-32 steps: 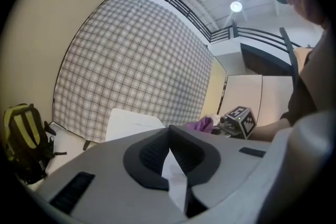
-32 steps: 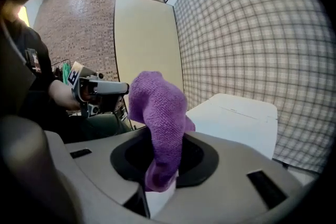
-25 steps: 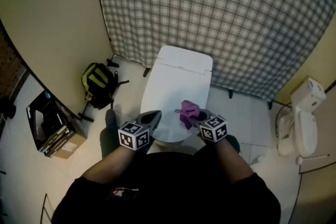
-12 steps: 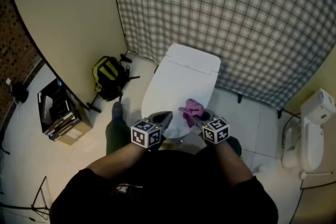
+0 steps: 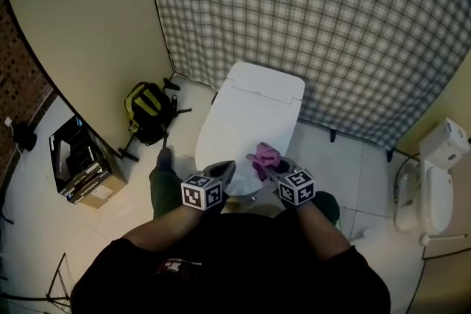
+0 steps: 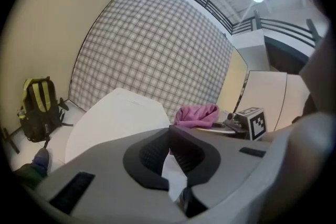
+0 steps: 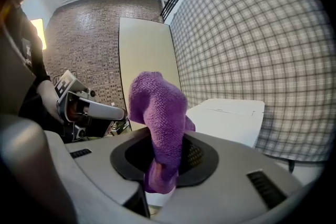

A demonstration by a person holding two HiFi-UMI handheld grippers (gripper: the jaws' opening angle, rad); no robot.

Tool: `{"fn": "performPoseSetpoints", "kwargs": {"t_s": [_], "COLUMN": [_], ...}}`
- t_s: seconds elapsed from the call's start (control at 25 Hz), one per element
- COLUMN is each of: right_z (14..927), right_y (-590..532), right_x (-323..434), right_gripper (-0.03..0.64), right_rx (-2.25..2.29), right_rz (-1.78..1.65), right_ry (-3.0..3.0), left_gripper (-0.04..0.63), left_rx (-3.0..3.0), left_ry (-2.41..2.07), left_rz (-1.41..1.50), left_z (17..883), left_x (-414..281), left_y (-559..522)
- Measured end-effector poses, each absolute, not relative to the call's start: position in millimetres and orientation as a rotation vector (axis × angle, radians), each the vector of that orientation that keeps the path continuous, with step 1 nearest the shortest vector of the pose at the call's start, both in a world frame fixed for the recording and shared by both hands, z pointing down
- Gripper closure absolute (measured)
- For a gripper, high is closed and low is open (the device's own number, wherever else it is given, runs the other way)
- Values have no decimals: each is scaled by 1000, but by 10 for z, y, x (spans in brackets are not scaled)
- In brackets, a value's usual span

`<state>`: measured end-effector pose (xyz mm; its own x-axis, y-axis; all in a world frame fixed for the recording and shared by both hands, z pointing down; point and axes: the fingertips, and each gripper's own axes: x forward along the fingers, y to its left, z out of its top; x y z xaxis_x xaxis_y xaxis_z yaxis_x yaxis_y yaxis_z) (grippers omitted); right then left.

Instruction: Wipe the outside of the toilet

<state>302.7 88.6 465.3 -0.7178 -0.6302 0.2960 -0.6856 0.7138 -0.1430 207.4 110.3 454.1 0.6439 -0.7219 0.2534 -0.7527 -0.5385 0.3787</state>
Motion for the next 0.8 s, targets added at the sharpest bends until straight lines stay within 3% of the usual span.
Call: {"fn": "performPoseSetpoints", "kwargs": {"t_s": [0.8], "right_z": [4722], "right_y": [886], "right_x": [3287], "right_gripper": [537], "right_rx": [1087], "right_rz": [356], "right_ry": [-2662], "left_gripper": [600], "left_rx": [2540], "left_ry": [-1099], "left_rz": [204], "left_z": [4526], "left_x": [2333], "left_y": [1167]}}
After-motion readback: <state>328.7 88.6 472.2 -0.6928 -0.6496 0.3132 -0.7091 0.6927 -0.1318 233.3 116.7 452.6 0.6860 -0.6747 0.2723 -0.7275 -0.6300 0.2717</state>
